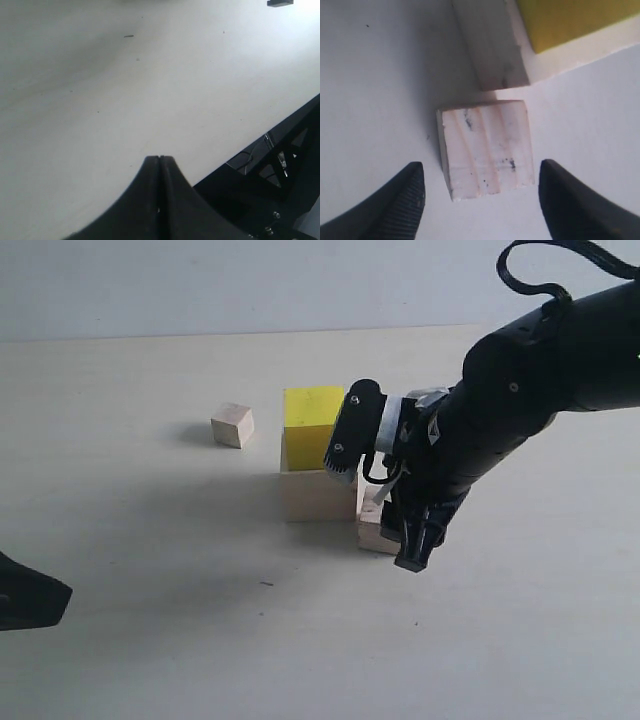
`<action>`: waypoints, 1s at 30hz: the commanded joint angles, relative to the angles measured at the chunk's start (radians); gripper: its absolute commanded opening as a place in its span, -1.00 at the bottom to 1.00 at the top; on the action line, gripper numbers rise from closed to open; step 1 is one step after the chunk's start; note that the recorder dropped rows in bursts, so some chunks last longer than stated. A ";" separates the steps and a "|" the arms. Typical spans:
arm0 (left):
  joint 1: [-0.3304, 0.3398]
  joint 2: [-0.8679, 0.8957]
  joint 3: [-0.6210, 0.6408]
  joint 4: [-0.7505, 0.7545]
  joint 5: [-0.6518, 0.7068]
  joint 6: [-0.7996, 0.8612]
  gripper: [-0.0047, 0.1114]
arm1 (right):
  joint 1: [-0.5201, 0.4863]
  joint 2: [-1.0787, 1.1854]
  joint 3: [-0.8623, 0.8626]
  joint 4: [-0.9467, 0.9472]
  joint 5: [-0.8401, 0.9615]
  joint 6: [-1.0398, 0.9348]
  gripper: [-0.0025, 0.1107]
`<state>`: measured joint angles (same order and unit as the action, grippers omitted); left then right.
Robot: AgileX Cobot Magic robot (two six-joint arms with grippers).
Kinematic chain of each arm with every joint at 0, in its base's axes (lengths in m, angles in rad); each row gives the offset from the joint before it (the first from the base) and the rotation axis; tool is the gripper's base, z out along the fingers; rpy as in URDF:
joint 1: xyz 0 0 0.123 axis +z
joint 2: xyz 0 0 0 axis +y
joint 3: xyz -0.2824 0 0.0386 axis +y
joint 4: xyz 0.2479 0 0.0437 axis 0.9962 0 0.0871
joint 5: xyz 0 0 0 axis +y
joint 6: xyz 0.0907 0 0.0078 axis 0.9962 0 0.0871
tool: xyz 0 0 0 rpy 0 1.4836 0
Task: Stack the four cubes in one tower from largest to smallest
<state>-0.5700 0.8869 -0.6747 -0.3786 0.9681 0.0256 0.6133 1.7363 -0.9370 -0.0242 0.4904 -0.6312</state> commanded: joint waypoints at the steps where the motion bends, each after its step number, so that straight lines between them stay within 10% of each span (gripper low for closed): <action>1: 0.003 -0.006 0.003 0.006 -0.013 0.004 -0.92 | -0.003 0.018 0.002 -0.011 -0.042 -0.013 0.14; 30: 0.003 -0.006 0.003 0.006 -0.013 0.004 -0.92 | -0.003 0.102 0.002 -0.045 -0.010 0.007 0.14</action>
<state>-0.5700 0.8869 -0.6747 -0.3765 0.9638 0.0256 0.6133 1.8254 -0.9407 -0.0670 0.3969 -0.6463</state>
